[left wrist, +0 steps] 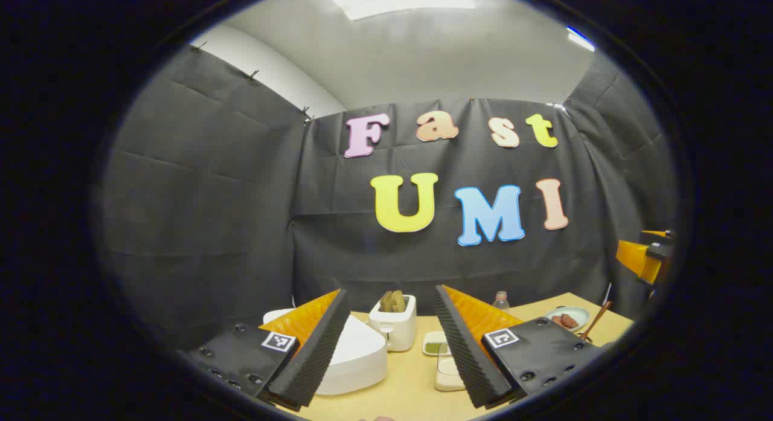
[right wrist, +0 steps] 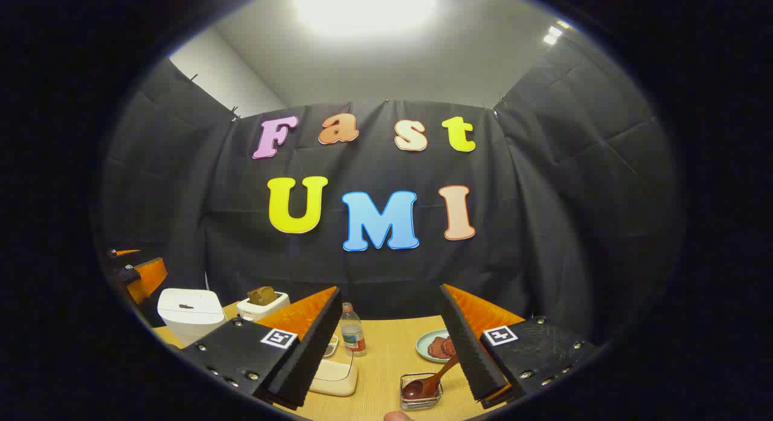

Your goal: Close the left gripper, press the button to open the rice cooker; take a wooden spoon from the chopstick holder with the right hand, scoop a spoonful of rice and pour it into the rice cooker, then put the wooden spoon back into the chopstick holder.

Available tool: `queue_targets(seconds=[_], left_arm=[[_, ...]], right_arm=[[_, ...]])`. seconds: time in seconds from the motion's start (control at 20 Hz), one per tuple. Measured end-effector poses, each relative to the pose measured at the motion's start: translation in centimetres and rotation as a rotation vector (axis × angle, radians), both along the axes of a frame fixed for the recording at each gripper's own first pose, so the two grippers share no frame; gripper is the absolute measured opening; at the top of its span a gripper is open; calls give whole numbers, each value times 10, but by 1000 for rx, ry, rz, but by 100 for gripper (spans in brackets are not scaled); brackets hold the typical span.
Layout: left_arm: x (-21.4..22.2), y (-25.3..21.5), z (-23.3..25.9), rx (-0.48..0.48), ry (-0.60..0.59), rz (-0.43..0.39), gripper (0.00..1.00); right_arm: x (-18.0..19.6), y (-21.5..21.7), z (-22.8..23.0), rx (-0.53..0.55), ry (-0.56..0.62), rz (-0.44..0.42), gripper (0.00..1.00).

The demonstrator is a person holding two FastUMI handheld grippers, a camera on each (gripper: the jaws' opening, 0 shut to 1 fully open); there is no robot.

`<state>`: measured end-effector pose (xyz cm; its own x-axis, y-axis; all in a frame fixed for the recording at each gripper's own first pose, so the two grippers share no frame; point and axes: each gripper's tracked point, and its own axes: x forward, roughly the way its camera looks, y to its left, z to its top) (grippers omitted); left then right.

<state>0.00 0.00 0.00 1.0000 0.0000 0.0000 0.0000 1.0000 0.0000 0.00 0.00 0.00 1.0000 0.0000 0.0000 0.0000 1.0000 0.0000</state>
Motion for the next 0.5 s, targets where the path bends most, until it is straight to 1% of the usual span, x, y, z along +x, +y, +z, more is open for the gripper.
queue_targets(seconds=[0.1, 0.15, 0.3, 0.5], left_arm=[[-4, 6, 4, -2, -5, 13, 100], [-6, 9, 7, -2, -13, 24, 97], [-10, 15, 15, -14, -33, 36, 97], [-15, 23, 9, -6, -26, 50, 98]], right_arm=[[0, 10, 2, -24, -15, 22, 96], [0, 15, 5, -35, -25, 35, 96], [1, 24, 8, -58, -45, 56, 96], [-3, 27, 9, -73, -59, 62, 96]])
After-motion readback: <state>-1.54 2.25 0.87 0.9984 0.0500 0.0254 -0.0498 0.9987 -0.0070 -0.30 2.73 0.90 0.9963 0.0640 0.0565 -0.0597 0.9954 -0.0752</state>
